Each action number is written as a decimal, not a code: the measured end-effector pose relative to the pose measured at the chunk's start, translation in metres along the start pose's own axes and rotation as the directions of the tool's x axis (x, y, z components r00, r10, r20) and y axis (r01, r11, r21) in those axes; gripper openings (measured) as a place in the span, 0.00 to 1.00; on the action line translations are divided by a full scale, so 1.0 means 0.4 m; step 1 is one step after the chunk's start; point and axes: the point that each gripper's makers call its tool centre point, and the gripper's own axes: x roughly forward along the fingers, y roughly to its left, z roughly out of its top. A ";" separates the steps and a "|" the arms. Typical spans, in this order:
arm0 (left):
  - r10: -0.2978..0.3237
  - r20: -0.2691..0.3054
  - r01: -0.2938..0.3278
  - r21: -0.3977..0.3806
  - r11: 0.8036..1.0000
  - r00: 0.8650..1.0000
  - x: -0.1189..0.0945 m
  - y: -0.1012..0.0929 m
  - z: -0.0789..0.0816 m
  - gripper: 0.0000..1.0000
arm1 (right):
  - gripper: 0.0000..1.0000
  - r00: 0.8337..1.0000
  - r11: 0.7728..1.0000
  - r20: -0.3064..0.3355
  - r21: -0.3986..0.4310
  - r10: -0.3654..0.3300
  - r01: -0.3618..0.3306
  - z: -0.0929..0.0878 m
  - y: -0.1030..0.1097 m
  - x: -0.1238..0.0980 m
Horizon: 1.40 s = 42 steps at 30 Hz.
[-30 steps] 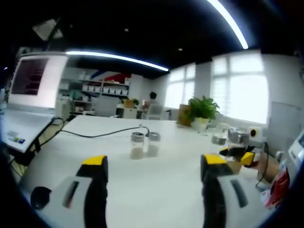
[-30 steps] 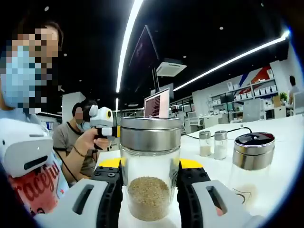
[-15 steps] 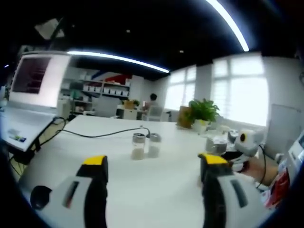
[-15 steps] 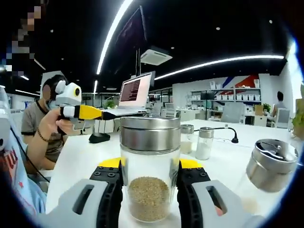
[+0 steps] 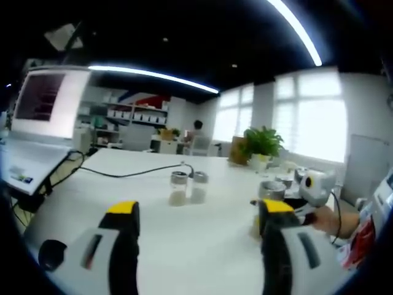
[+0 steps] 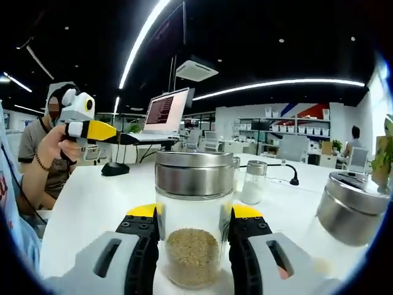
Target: Rotate the seasoning bottle until the label or dispensing opening points toward the visible target arrow and the bottle remains upright within the marked orientation range
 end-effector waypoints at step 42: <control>-0.054 -0.013 0.055 0.035 0.998 0.998 0.042 -0.091 -0.029 1.00 | 0.53 0.993 0.996 0.103 0.049 0.064 -0.069 0.121 0.027 -0.227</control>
